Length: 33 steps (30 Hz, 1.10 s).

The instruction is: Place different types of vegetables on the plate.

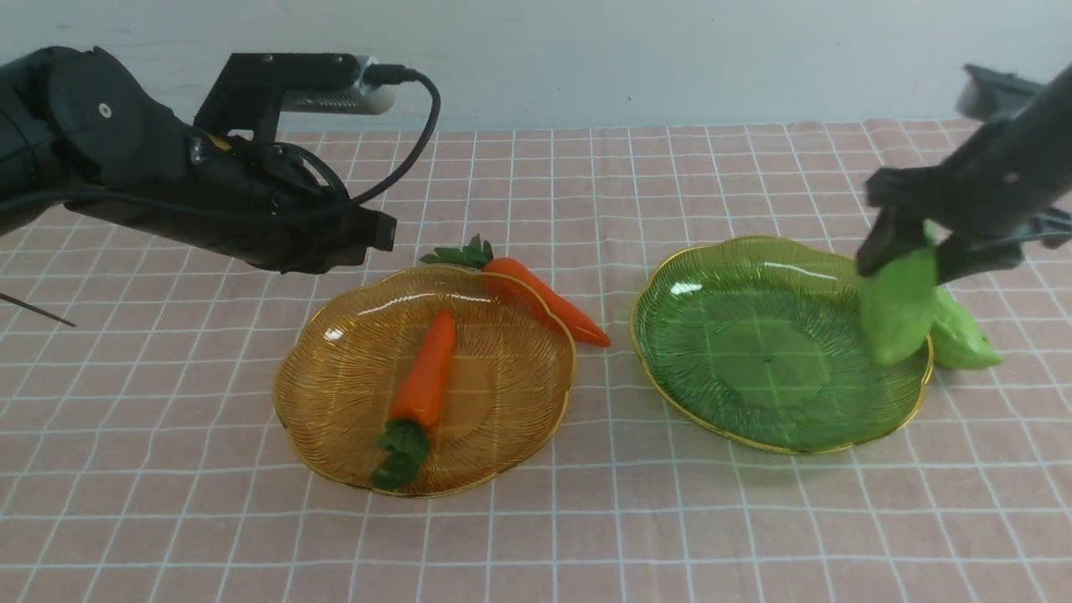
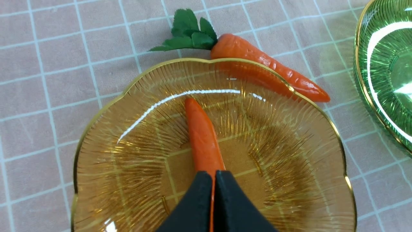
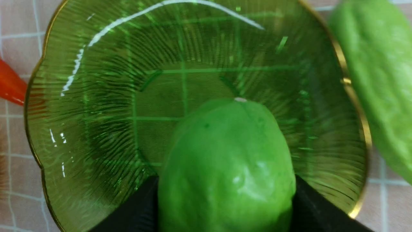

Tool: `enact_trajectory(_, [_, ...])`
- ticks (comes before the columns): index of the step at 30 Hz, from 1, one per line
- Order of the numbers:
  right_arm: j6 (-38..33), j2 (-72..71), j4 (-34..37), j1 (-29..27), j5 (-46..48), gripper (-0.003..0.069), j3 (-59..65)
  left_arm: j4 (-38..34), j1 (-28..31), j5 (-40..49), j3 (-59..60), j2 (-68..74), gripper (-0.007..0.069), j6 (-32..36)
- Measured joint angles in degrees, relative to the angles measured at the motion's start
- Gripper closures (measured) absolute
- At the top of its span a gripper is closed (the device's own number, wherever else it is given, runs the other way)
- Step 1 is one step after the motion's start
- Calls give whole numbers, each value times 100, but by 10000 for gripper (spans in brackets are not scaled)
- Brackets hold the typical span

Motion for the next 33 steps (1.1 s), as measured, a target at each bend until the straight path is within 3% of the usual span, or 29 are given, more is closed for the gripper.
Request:
enact_trajectory(3, [-167, 382, -11, 336, -74, 238, -192, 50, 0, 50, 0, 4, 628, 0])
enact_trajectory(6, [-218, 654, -177, 545, -28, 192, -386, 166, 0, 246, 0, 4, 628, 0])
enact_trajectory(11, [-260, 808, -783, 737, 309, 15, -816, 373, 0, 520, 0, 4, 628, 0])
enact_trajectory(13, [-275, 808, -1234, 737, 380, -4, -969, 386, 0, 567, 0, 4, 628, 0])
enact_trajectory(16, [-76, 808, -2271, 516, 508, 21, -1163, 412, 0, 826, 0, 4, 628, 0])
enact_trajectory(18, [-50, 808, -2531, 187, 494, 69, -1217, 437, 0, 995, 0, 4, 628, 0])
enact_trajectory(24, [-35, 986, -2100, -335, 135, 151, -1249, 454, 0, 1189, 0, 4, 628, 0])
enact_trajectory(33, [-55, 1525, -1580, -402, -265, 164, -1250, 471, 0, 1296, 0, 4, 628, 0])
